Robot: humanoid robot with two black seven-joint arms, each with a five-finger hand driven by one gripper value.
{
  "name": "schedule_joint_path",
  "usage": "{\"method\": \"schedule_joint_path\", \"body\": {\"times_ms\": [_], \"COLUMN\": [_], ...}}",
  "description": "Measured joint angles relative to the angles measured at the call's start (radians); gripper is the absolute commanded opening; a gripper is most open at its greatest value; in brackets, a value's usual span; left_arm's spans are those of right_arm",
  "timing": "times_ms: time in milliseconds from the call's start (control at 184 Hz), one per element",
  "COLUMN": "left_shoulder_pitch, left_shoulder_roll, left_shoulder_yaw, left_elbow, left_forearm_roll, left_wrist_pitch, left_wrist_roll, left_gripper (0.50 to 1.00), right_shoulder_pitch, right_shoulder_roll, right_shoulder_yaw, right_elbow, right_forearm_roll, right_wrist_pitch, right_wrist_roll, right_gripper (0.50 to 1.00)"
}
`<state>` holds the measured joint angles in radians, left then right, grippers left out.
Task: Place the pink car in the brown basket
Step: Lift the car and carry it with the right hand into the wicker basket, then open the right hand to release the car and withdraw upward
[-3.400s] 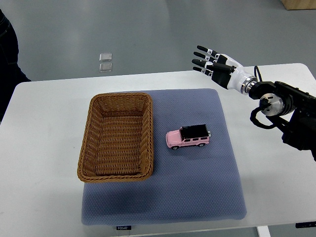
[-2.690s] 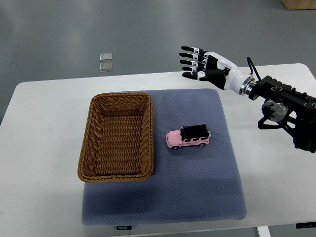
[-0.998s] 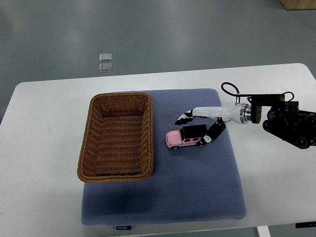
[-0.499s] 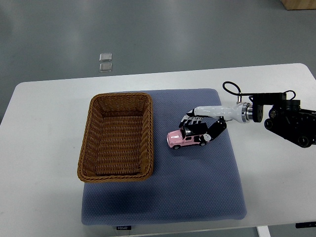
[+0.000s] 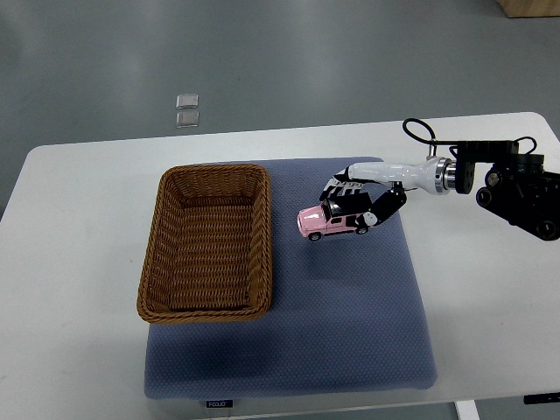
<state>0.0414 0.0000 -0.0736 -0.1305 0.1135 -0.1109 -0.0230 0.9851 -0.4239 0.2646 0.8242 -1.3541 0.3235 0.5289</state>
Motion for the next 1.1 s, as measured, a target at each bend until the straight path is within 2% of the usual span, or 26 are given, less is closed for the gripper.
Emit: {"method": "schedule_joint_path", "body": {"times_ms": [217, 331, 531, 672, 683, 689, 694, 700, 705, 710, 716, 721, 727, 732, 738, 743, 748, 754, 759, 765, 775, 781, 786, 792, 803, 1101], "left_shoulder_pitch": [0.000, 0.000, 0.000, 0.000, 0.000, 0.000, 0.000, 0.000, 0.000, 0.000, 0.000, 0.000, 0.000, 0.000, 0.000, 0.000, 0.000, 0.000, 0.000, 0.000, 0.000, 0.000, 0.000, 0.000, 0.000, 0.000], "left_shoulder_roll": [0.000, 0.000, 0.000, 0.000, 0.000, 0.000, 0.000, 0.000, 0.000, 0.000, 0.000, 0.000, 0.000, 0.000, 0.000, 0.000, 0.000, 0.000, 0.000, 0.000, 0.000, 0.000, 0.000, 0.000, 0.000, 0.000], "left_shoulder_yaw": [0.000, 0.000, 0.000, 0.000, 0.000, 0.000, 0.000, 0.000, 0.000, 0.000, 0.000, 0.000, 0.000, 0.000, 0.000, 0.000, 0.000, 0.000, 0.000, 0.000, 0.000, 0.000, 0.000, 0.000, 0.000, 0.000], "left_elbow": [0.000, 0.000, 0.000, 0.000, 0.000, 0.000, 0.000, 0.000, 0.000, 0.000, 0.000, 0.000, 0.000, 0.000, 0.000, 0.000, 0.000, 0.000, 0.000, 0.000, 0.000, 0.000, 0.000, 0.000, 0.000, 0.000], "left_forearm_roll": [0.000, 0.000, 0.000, 0.000, 0.000, 0.000, 0.000, 0.000, 0.000, 0.000, 0.000, 0.000, 0.000, 0.000, 0.000, 0.000, 0.000, 0.000, 0.000, 0.000, 0.000, 0.000, 0.000, 0.000, 0.000, 0.000], "left_wrist_pitch": [0.000, 0.000, -0.001, -0.001, -0.001, -0.001, -0.001, -0.001, -0.001, -0.001, -0.001, -0.001, -0.001, -0.001, -0.001, -0.001, -0.001, -0.001, -0.001, -0.001, -0.001, -0.001, -0.001, -0.001, -0.001, 0.000], "left_wrist_roll": [0.000, 0.000, 0.000, 0.000, 0.000, 0.000, 0.000, 0.000, 0.000, 0.000, 0.000, 0.000, 0.000, 0.000, 0.000, 0.000, 0.000, 0.000, 0.000, 0.000, 0.000, 0.000, 0.000, 0.000, 0.000, 0.000], "left_gripper": [1.000, 1.000, 1.000, 1.000, 1.000, 1.000, 1.000, 1.000, 1.000, 1.000, 1.000, 1.000, 1.000, 1.000, 1.000, 1.000, 1.000, 1.000, 1.000, 1.000, 1.000, 1.000, 1.000, 1.000, 1.000, 1.000], "right_shoulder_pitch": [0.074, 0.108, 0.147, 0.152, 0.152, 0.152, 0.152, 0.152, 0.152, 0.152, 0.152, 0.152, 0.152, 0.152, 0.152, 0.151, 0.151, 0.151, 0.150, 0.150, 0.149, 0.149, 0.148, 0.148, 0.146, 0.133], "right_shoulder_roll": [0.056, 0.148, 0.344, 0.414, 0.416, 0.416, 0.417, 0.418, 0.418, 0.419, 0.419, 0.420, 0.420, 0.421, 0.421, 0.421, 0.422, 0.422, 0.422, 0.422, 0.422, 0.422, 0.423, 0.423, 0.423, 0.424], "right_shoulder_yaw": [0.001, 0.001, -0.003, -0.010, -0.011, -0.011, -0.012, -0.012, -0.012, -0.013, -0.013, -0.013, -0.014, -0.014, -0.014, -0.014, -0.014, -0.014, -0.014, -0.014, -0.014, -0.014, -0.014, -0.014, -0.014, 0.001], "right_elbow": [-0.001, -0.024, -0.134, -0.190, -0.194, -0.196, -0.198, -0.199, -0.201, -0.202, -0.204, -0.205, -0.208, -0.209, -0.210, -0.211, -0.212, -0.213, -0.214, -0.214, -0.216, -0.216, -0.217, -0.218, -0.219, -0.232], "right_forearm_roll": [0.062, 0.073, 0.073, 0.072, 0.072, 0.072, 0.072, 0.072, 0.072, 0.072, 0.072, 0.072, 0.072, 0.072, 0.072, 0.072, 0.072, 0.072, 0.072, 0.072, 0.072, 0.072, 0.072, 0.072, 0.072, 0.124], "right_wrist_pitch": [0.006, 0.000, -0.017, -0.018, -0.018, -0.018, -0.018, -0.018, -0.018, -0.018, -0.018, -0.018, -0.018, -0.018, -0.018, -0.018, -0.018, -0.019, -0.019, -0.019, -0.019, -0.019, -0.020, -0.020, -0.020, -0.069], "right_wrist_roll": [-0.001, -0.015, -0.057, -0.078, -0.078, -0.079, -0.079, -0.079, -0.079, -0.079, -0.080, -0.080, -0.080, -0.080, -0.080, -0.080, -0.080, -0.080, -0.080, -0.080, -0.080, -0.080, -0.080, -0.081, -0.081, -0.081], "right_gripper": [0.500, 0.500, 0.500, 0.500, 0.513, 0.545, 0.545, 0.582, 0.582, 0.621, 0.621, 0.657, 0.658, 0.702, 0.703, 0.747, 0.748, 0.790, 0.791, 0.833, 0.834, 0.876, 0.876, 0.903, 0.913, 0.913]}}
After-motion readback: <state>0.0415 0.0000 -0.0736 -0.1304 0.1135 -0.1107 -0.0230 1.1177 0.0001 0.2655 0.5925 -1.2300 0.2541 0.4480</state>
